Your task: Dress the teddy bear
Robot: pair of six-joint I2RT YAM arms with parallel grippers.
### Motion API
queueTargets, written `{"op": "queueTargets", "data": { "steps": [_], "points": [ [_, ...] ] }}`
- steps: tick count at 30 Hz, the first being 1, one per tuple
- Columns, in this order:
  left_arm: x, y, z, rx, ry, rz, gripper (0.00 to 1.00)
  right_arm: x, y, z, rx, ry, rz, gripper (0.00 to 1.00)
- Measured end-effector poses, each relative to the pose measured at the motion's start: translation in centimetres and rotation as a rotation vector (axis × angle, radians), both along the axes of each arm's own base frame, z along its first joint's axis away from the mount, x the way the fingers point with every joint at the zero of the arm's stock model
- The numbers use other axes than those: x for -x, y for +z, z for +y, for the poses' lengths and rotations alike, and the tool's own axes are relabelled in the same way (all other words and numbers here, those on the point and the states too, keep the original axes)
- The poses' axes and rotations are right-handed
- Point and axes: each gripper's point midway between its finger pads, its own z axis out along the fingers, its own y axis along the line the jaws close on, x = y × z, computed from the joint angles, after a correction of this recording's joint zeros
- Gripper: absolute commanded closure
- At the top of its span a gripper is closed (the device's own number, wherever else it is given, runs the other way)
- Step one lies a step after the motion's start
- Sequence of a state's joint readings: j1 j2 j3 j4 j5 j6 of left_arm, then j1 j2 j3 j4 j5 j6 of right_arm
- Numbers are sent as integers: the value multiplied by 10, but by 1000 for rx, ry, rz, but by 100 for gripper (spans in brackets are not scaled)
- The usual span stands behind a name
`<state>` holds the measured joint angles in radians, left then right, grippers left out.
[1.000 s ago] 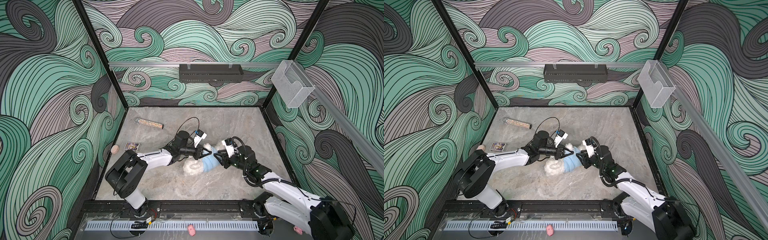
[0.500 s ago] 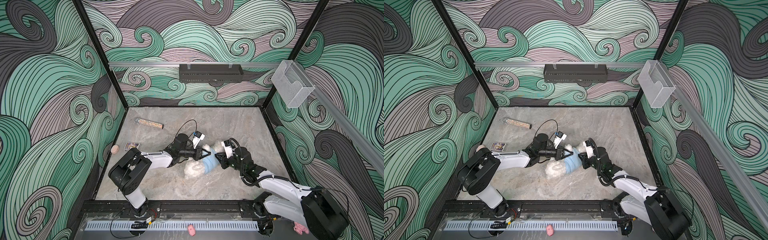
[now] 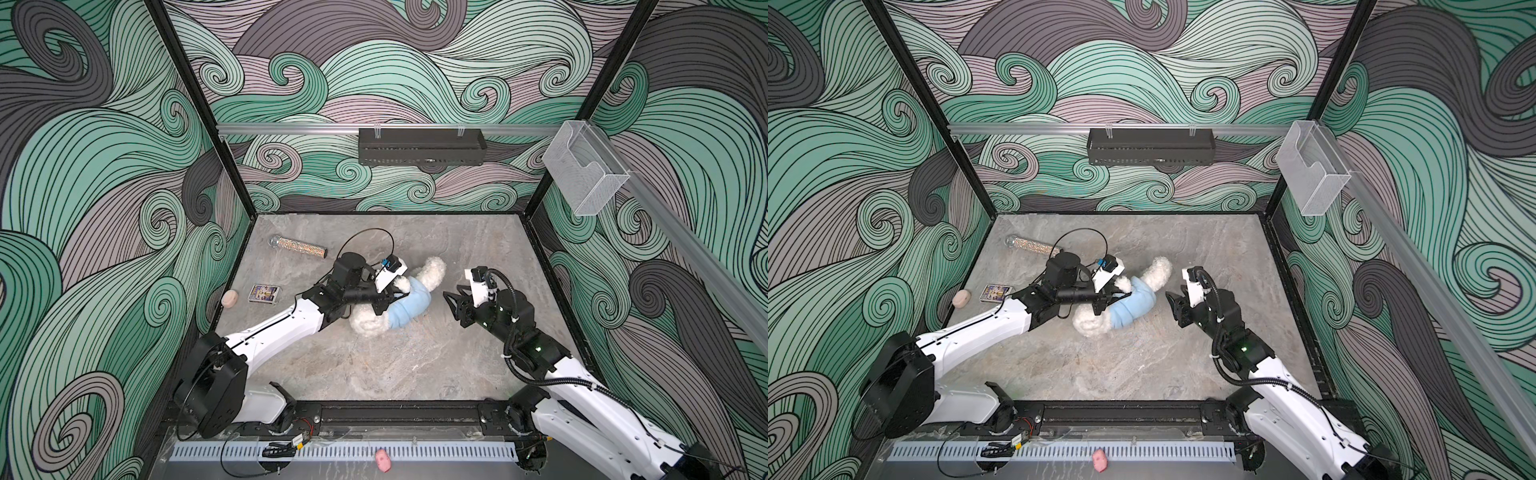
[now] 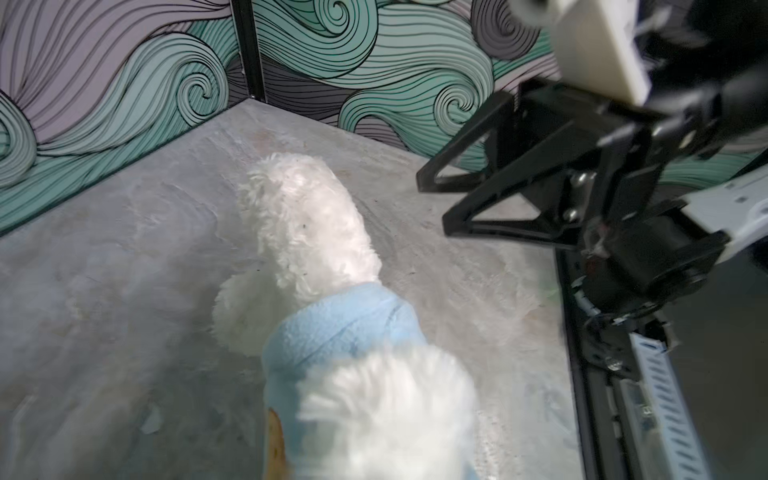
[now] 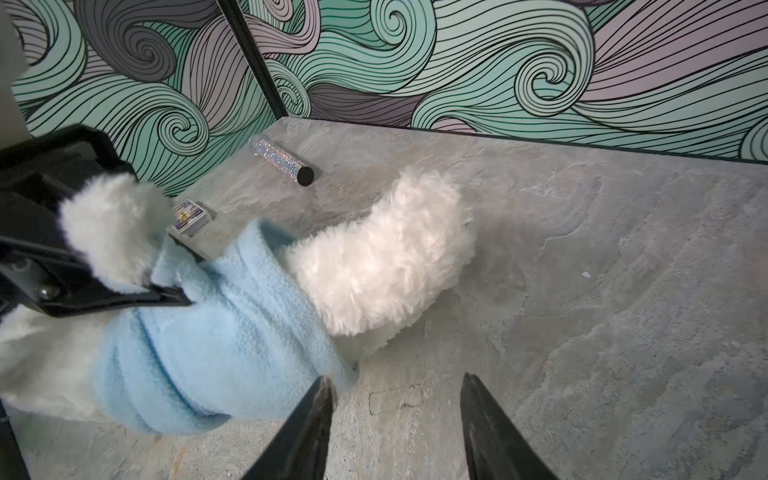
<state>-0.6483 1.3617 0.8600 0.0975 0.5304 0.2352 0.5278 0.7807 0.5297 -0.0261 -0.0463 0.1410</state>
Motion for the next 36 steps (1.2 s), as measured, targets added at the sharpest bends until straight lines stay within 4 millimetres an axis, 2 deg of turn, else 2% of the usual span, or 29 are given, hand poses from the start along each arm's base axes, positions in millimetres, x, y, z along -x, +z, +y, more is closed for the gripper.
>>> {"op": "queueTargets", "data": {
  "steps": [5,6,9,12,13,15,17,19,22,24,27,29,31,33,36],
  "points": [
    [-9,-26,-8,-165,-58,-206,98,-9,4,-16,53,-88,23,46],
    [-9,-36,-13,-206,-83,-240,92,-10,1,-19,66,-107,33,46],
    [-1,-68,-26,-301,-171,-298,66,-11,-10,-28,104,-144,68,45],
    [17,-95,-31,-355,-237,-295,49,-11,-17,-30,121,-149,93,46],
    [24,-101,-31,-358,-248,-287,43,-11,-18,-29,119,-141,97,47],
    [41,-110,-27,-352,-270,-260,24,-10,-19,-20,98,-102,106,50],
    [57,-109,-21,-327,-267,-218,16,-10,-18,-8,61,-49,108,52],
    [67,-97,-16,-284,-239,-181,15,-10,-20,9,23,17,121,54],
    [70,-57,-11,-182,-158,-154,15,-9,-35,38,10,125,164,56],
    [67,-24,-4,-95,-62,-141,16,-4,-53,58,34,197,218,60],
    [54,-3,16,-19,141,-73,17,-2,-77,76,71,259,282,65],
    [40,-7,34,-3,318,24,19,-2,-92,79,90,268,315,67],
    [29,-21,54,-12,488,132,19,-1,-105,80,101,274,350,69],
    [24,-43,75,-26,653,257,19,4,-116,81,106,282,375,71],
    [26,-77,91,-41,806,421,20,20,-129,81,99,298,405,73]
  ]
}}
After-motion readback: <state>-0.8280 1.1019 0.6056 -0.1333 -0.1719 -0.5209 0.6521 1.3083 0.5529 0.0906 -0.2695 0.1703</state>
